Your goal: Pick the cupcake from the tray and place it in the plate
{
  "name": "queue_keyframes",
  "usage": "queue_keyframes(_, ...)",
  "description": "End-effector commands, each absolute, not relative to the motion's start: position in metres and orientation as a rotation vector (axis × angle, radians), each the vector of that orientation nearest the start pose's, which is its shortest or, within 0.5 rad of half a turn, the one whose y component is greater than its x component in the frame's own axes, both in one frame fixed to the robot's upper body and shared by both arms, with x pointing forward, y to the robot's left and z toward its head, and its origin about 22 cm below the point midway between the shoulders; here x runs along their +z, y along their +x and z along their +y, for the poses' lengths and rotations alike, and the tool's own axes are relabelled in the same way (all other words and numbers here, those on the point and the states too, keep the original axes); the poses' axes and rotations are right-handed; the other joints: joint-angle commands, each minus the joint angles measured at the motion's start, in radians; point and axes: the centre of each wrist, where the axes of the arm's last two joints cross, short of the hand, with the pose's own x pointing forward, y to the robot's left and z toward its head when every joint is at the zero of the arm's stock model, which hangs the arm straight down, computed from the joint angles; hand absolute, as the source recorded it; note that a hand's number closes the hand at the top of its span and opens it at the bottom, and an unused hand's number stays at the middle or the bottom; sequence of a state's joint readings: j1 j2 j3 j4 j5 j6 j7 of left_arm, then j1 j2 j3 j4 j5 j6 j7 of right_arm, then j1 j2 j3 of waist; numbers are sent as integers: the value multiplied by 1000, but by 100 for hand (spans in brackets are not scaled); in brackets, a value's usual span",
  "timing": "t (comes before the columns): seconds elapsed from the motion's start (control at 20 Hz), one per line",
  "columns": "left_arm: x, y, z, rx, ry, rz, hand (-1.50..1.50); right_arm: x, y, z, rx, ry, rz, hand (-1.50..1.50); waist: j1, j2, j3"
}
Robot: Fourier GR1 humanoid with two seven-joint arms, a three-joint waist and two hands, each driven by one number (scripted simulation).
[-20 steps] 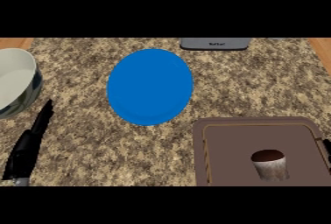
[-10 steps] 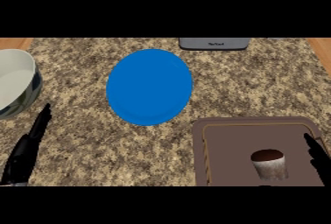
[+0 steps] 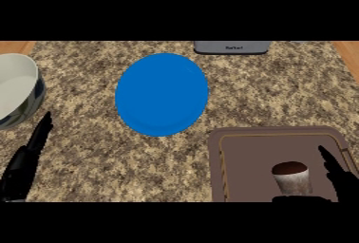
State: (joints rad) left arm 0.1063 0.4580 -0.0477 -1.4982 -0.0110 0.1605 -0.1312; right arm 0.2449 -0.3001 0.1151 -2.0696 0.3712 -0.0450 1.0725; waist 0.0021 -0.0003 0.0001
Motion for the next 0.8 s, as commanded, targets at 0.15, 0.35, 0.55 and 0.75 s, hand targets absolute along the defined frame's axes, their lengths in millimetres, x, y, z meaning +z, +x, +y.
queue_keyframes(0.15,-6,230,316,-289,469,-1519,0,57,185,-251,216,-607,-681,-150,-4,1,0)
queue_keyframes(0.35,2,211,349,-283,489,-1505,0,56,190,-251,166,-609,-786,150,-1,0,0)
queue_keyframes(0.55,-2,218,329,-281,473,-1501,0,53,180,-253,171,-624,-803,150,-3,0,0)
queue_keyframes(0.75,5,227,320,-331,422,-1554,0,74,233,-273,569,-725,-903,150,61,17,3)
